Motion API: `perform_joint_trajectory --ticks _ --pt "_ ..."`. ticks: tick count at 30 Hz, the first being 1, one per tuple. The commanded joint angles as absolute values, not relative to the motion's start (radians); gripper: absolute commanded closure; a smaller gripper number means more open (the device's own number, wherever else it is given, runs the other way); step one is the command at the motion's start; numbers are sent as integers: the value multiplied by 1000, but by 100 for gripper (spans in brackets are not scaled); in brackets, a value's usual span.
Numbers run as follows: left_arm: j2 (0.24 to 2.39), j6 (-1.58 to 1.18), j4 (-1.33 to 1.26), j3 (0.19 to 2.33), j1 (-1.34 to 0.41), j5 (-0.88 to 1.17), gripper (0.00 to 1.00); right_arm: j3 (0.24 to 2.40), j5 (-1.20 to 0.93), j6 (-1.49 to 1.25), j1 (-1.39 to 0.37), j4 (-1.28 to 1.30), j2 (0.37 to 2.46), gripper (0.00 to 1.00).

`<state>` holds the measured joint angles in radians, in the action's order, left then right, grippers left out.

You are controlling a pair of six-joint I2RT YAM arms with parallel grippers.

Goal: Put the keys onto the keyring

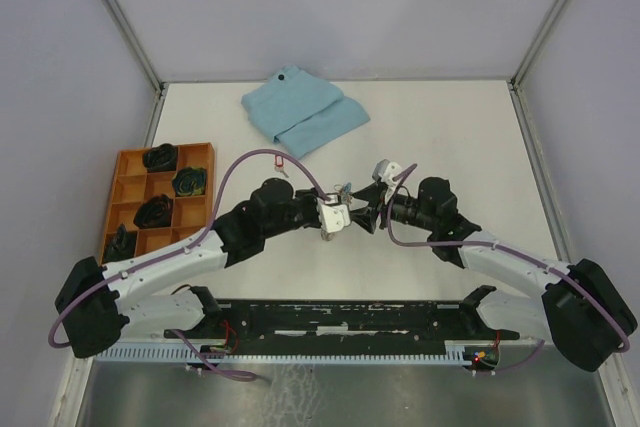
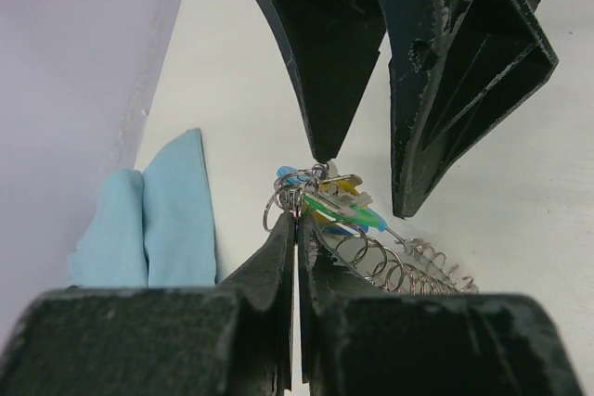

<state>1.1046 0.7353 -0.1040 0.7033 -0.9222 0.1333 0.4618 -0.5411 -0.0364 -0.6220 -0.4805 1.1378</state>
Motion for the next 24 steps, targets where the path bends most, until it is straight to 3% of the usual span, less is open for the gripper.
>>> perform_joint_trajectory --ticks 1,24 --pt "1111 736 -164 771 -936 79 97 430 -502 23 -638 -756 1126 39" --pt "1128 569 -162 806 -946 34 97 457 -299 184 -742 -828 1254 61"
